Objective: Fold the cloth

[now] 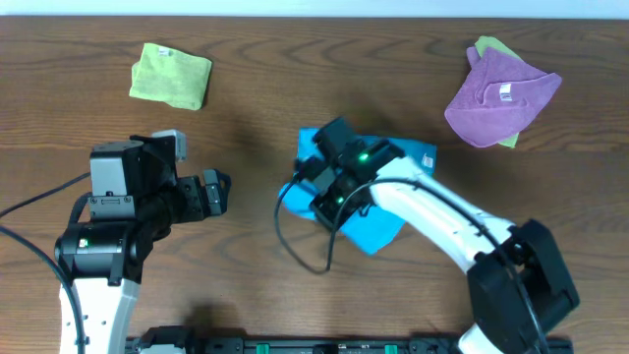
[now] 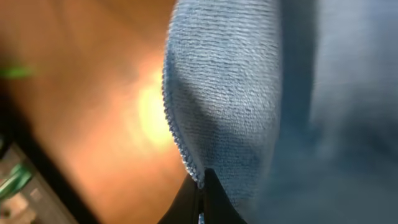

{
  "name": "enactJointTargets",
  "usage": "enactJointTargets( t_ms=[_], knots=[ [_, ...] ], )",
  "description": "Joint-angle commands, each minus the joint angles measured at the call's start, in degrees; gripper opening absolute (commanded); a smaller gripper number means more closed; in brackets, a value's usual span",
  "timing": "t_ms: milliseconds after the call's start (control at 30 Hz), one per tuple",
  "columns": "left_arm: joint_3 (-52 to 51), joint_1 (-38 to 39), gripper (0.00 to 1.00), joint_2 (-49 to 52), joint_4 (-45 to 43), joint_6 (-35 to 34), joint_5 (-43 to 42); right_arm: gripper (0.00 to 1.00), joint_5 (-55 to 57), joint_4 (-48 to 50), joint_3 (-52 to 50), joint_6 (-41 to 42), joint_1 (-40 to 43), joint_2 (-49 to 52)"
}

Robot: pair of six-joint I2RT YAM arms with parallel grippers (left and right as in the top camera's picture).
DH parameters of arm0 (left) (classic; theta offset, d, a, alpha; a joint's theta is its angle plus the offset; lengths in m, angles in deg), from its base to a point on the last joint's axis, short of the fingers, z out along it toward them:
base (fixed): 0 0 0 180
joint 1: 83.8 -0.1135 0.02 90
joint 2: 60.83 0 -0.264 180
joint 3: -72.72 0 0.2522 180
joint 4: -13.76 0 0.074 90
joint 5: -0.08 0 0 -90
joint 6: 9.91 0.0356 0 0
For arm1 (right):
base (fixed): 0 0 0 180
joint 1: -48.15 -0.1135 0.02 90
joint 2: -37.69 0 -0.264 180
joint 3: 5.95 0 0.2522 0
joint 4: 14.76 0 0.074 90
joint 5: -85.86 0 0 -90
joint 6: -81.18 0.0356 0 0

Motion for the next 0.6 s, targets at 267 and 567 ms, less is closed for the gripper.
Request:
enactJointTargets(
  t_ms=[267,567],
  knots=[
    [1.40,0.11,0.95,0.04,-0.52,1.20,3.93,0.50,-5.03,-4.33,1.09,0.70,-8.09,-2.05],
    [1.38,0.11,0.95,0.04,-0.50,1.27,3.89,0.57,4.37,-3.56,1.07,11.34,-2.40,-11.47]
  ],
)
